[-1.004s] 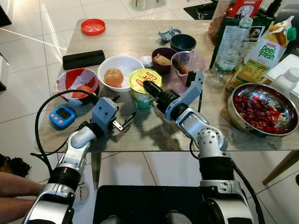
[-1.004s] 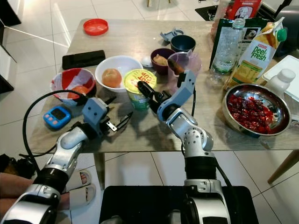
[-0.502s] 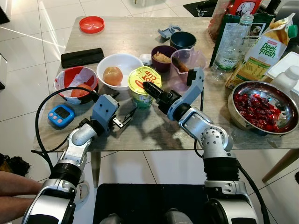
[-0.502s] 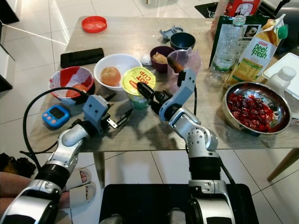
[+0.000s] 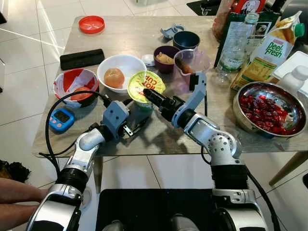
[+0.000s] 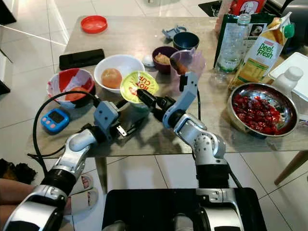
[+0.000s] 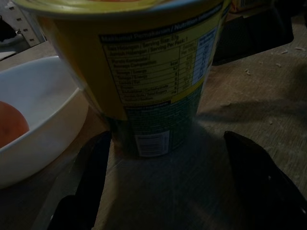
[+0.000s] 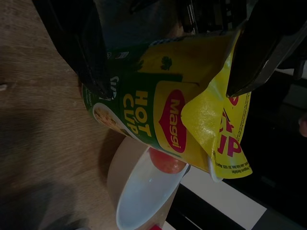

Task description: Restocking fridge

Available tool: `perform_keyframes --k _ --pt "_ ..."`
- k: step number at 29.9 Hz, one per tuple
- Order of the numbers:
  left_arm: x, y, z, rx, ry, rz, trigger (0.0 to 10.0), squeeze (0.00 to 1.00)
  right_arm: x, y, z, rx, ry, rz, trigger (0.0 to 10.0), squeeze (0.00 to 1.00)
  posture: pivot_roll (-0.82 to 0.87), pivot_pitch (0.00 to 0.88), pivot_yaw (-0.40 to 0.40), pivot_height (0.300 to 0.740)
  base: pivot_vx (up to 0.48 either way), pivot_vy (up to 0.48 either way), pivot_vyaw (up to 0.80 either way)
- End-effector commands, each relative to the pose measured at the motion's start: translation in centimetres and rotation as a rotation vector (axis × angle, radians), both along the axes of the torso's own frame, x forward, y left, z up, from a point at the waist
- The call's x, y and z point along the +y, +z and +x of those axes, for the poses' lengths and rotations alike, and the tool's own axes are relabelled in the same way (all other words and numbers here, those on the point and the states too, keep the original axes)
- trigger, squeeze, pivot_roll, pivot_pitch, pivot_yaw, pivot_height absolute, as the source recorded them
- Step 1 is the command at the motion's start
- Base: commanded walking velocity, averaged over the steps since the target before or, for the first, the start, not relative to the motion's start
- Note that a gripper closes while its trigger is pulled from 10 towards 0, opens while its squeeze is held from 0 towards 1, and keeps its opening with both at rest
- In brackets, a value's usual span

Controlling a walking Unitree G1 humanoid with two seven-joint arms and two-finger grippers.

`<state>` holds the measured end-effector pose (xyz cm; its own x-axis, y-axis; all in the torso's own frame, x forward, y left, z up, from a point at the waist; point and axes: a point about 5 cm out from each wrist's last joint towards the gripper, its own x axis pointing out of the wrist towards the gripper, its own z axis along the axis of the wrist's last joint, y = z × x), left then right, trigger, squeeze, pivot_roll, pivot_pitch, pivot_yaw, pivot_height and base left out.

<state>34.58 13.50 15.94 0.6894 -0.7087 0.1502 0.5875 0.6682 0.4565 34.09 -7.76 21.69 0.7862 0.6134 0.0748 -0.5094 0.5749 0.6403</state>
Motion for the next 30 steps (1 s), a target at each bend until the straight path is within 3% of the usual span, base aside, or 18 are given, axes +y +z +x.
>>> perform_keyframes --k 1,27,28,29,30 --pt "-0.65 0.08 -0.07 -0.026 -0.029 0.034 10.0 0.00 0.34 -0.83 -0.39 0.032 0.028 -0.026 10.0 0.00 -0.10 0.278 -0.001 0.740 0.000 0.000 0.00" --pt "-1.40 0.87 -0.25 -0.112 -0.052 0.099 10.0 0.00 0.03 -1.21 -0.38 0.048 0.039 -0.063 10.0 0.00 -0.10 0.265 -0.005 0.740 0.000 0.000 0.00" --pt "-1.40 0.85 -0.26 -0.111 -0.051 0.098 10.0 0.00 -0.06 -1.13 -0.37 0.046 0.040 -0.063 7.3 0.00 -0.10 0.266 -0.005 0.740 0.000 0.000 0.00" --pt "-1.40 0.85 -0.26 -0.111 -0.051 0.098 10.0 0.00 -0.06 -1.13 -0.37 0.046 0.040 -0.063 7.3 0.00 -0.10 0.266 -0.005 0.740 0.000 0.000 0.00" --pt "-1.40 0.82 -0.26 -0.110 -0.050 0.098 10.0 0.00 -0.19 -1.04 -0.33 0.043 0.040 -0.063 1.8 0.00 -0.10 0.265 -0.006 0.740 0.000 0.000 0.00"
